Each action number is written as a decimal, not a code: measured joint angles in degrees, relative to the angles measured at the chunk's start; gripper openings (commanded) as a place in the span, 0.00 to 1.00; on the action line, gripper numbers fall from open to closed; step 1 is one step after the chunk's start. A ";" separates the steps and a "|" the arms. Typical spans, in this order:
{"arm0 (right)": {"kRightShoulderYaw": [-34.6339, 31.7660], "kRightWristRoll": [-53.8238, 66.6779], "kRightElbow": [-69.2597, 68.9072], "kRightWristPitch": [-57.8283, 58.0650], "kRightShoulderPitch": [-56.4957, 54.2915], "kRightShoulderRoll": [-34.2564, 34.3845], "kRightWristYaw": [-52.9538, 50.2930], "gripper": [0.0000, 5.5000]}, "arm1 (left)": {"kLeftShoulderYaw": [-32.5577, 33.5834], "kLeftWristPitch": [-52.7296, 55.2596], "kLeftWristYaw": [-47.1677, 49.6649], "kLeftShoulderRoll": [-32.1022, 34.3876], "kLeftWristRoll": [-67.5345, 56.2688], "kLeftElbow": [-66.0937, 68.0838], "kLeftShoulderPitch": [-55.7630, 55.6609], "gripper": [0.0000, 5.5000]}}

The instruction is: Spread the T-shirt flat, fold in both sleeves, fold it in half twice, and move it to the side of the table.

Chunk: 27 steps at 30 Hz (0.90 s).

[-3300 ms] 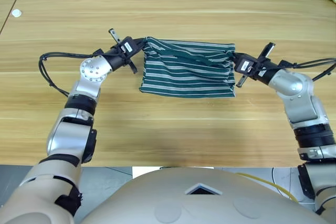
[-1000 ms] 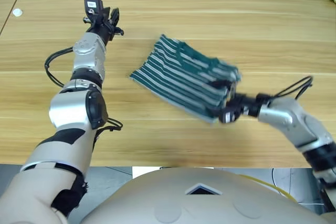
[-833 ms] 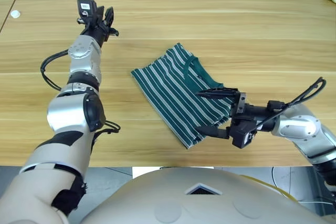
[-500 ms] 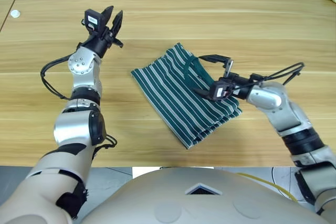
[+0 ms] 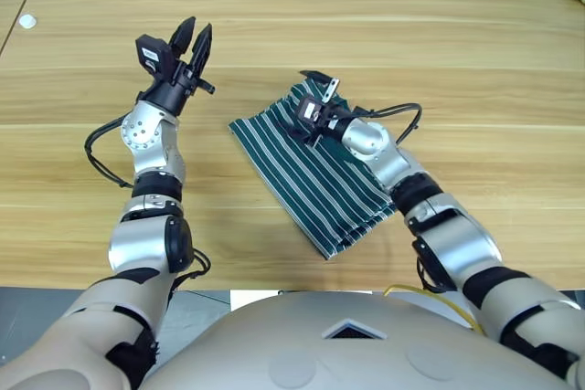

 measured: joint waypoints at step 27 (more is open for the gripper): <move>-18.50 11.92 -17.36 -0.95 1.43 -12.06 -0.97 0.98 | -9.71 -8.23 -1.56 1.48 9.53 -6.49 7.56 0.27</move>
